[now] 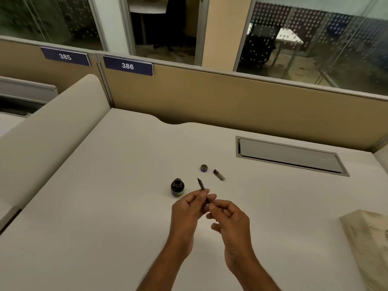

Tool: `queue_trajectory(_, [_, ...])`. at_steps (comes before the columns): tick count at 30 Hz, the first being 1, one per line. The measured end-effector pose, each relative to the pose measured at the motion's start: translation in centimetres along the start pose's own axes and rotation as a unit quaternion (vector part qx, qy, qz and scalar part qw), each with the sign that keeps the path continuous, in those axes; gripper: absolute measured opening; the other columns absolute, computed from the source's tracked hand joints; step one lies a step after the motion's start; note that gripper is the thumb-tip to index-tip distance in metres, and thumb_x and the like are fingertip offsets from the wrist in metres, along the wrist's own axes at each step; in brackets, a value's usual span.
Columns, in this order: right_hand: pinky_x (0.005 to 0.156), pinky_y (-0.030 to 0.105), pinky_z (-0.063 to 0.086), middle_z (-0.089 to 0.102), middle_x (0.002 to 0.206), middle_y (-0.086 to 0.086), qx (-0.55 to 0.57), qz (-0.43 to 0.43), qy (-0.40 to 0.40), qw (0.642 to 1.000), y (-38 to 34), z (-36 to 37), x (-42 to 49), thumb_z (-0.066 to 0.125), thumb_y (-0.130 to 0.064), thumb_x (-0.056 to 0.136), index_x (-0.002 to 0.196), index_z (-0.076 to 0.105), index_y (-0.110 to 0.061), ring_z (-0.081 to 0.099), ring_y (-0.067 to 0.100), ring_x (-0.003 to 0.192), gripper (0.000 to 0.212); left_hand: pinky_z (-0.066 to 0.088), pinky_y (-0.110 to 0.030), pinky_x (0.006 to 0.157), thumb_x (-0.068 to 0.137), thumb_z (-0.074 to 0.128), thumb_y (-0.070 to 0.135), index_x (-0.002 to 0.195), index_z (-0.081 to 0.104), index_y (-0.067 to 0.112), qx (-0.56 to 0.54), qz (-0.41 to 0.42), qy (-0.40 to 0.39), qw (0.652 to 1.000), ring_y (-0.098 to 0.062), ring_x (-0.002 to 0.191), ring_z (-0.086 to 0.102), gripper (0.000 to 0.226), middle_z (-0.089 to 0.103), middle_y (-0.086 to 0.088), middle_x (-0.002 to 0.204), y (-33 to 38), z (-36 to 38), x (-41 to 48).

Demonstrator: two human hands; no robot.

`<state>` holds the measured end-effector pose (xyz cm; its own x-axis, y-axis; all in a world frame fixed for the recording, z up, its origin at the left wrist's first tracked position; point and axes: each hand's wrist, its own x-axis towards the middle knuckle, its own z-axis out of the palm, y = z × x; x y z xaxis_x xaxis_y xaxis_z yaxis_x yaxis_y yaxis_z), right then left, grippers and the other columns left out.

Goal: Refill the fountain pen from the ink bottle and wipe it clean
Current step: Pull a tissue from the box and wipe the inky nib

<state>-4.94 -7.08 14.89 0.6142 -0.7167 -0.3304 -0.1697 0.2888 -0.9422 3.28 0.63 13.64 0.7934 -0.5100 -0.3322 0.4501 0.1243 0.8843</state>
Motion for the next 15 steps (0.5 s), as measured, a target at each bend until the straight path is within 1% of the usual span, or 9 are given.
queue_trajectory(3, [0.061, 0.022, 0.055, 0.080, 0.085, 0.003, 0.016, -0.009, 0.007, 1.000, -0.6, -0.8, -1.5, 0.073, -0.015, 0.090, 0.090, 0.077, -0.021, 0.073, 0.016, 0.076, 0.008, 0.057, -0.036, 0.094, 0.096, 0.068, 0.028, 0.102, 0.081, 0.026, 0.013, 0.005, -0.017, 1.000, -0.022, 0.100, 0.078, 0.014, 0.082, -0.006, 0.104, 0.6, 0.6, -1.3])
queue_trajectory(6, [0.058, 0.019, 0.056, 0.079, 0.084, 0.002, 0.015, -0.020, 0.020, 0.999, -1.0, -1.8, -3.0, 0.072, -0.014, 0.091, 0.092, 0.077, -0.020, 0.074, 0.017, 0.078, 0.007, 0.056, -0.037, 0.095, 0.093, 0.071, 0.029, 0.099, 0.082, 0.025, 0.023, 0.005, -0.041, 0.999, -0.022, 0.100, 0.078, 0.013, 0.082, -0.006, 0.104, 1.1, 1.3, -2.8])
queue_trajectory(11, [0.059, 0.018, 0.056, 0.079, 0.082, 0.001, 0.014, -0.038, 0.050, 0.998, -1.3, -4.1, -5.6, 0.072, -0.014, 0.091, 0.090, 0.076, -0.021, 0.074, 0.014, 0.076, 0.008, 0.057, -0.036, 0.093, 0.082, 0.076, 0.035, 0.099, 0.082, 0.020, 0.033, -0.009, -0.082, 0.996, -0.025, 0.099, 0.079, 0.023, 0.082, -0.009, 0.102, 1.1, 2.9, -5.0])
queue_trajectory(15, [0.060, 0.019, 0.056, 0.080, 0.083, 0.000, 0.018, -0.050, 0.079, 0.995, -1.3, -6.0, -7.1, 0.072, -0.013, 0.090, 0.089, 0.077, -0.023, 0.074, 0.014, 0.076, 0.011, 0.057, -0.035, 0.090, 0.081, 0.077, 0.034, 0.099, 0.082, 0.018, 0.040, -0.029, -0.120, 0.992, -0.027, 0.100, 0.078, 0.025, 0.082, -0.012, 0.103, 0.5, 4.4, -6.2])
